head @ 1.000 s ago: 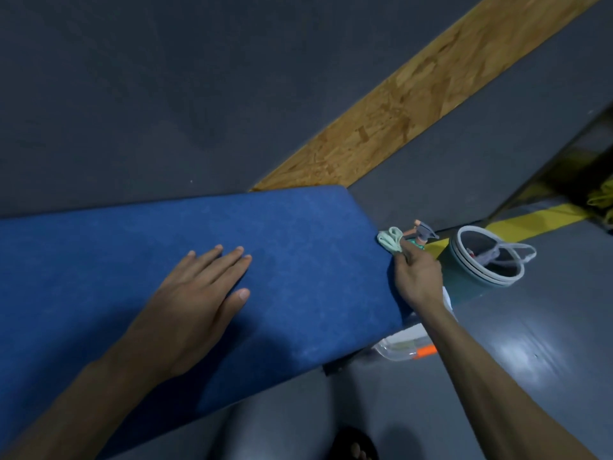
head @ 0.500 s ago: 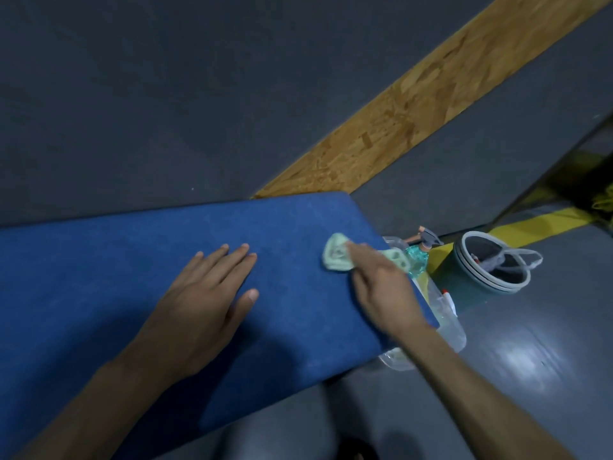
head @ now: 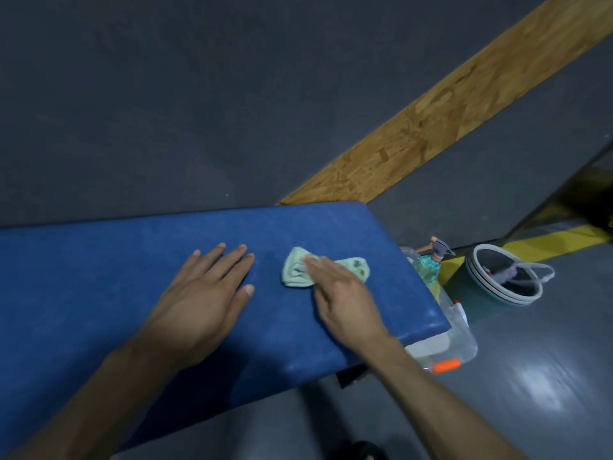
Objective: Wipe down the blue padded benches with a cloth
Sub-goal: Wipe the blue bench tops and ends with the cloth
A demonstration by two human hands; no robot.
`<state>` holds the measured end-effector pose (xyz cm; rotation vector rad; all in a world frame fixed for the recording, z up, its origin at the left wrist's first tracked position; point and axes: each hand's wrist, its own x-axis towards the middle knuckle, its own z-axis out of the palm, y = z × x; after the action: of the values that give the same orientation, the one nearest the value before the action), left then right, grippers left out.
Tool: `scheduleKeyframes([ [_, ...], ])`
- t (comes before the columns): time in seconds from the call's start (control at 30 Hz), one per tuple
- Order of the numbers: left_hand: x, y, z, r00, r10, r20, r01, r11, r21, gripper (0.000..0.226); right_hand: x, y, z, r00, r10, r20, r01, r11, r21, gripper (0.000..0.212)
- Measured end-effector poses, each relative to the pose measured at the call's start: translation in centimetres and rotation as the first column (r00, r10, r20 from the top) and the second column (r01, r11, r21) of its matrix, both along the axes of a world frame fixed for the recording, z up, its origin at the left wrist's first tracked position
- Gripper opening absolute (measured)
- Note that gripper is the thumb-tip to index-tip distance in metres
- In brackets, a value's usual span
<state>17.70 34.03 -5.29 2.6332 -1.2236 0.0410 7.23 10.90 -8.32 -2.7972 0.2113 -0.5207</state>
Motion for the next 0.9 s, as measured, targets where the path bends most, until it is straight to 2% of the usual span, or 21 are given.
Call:
scheduleKeyframes([
  [0.1, -1.1, 0.9, 1.2, 1.0, -0.014, -0.021, 0.014, 1.0, -0.012, 0.076, -1.5, -5.5, 0.6, 0.971, -0.238, -0.02, 0.237, 0.971, -0.006, 0.04],
  [0.2, -2.1, 2.0, 2.0, 0.998, -0.024, -0.063, 0.024, 1.0, -0.001, 0.082, -1.2, -4.7, 0.8, 0.922, -0.386, -0.028, 0.385, 0.923, -0.022, 0.034],
  [0.3, -2.8, 2.8, 2.2, 0.997, -0.02, -0.074, 0.021, 1.0, 0.017, 0.084, 0.4, 1.6, 0.1, 0.935, -0.35, 0.051, 0.351, 0.936, -0.01, 0.039],
  [0.4, -3.1, 3.9, 1.9, 0.996, -0.006, -0.093, 0.011, 0.998, 0.055, 0.088, 0.0, 7.1, -0.3, 0.973, -0.199, 0.114, 0.204, 0.978, -0.033, 0.044],
  [0.53, -3.9, 4.9, 2.4, 0.996, 0.016, -0.09, -0.006, 0.995, 0.102, 0.088, -1.9, 5.3, 0.1, 0.998, -0.048, 0.04, 0.05, 0.997, -0.058, 0.046],
  [0.63, -4.2, 4.6, 3.0, 0.996, 0.027, -0.082, -0.016, 0.992, 0.123, 0.069, -3.6, 0.6, -0.1, 0.994, -0.107, -0.019, 0.104, 0.989, -0.101, 0.046],
  [0.77, -4.9, 5.3, 2.7, 0.995, 0.042, -0.089, -0.03, 0.991, 0.132, 0.095, -5.8, -4.5, -1.0, 0.96, -0.277, -0.033, 0.277, 0.961, -0.027, 0.044],
  [0.9, -5.5, 4.3, 3.5, 0.995, 0.043, -0.091, -0.025, 0.982, 0.186, 0.099, -4.6, -2.7, -1.0, 0.942, -0.329, 0.059, 0.325, 0.943, 0.073, 0.04],
])
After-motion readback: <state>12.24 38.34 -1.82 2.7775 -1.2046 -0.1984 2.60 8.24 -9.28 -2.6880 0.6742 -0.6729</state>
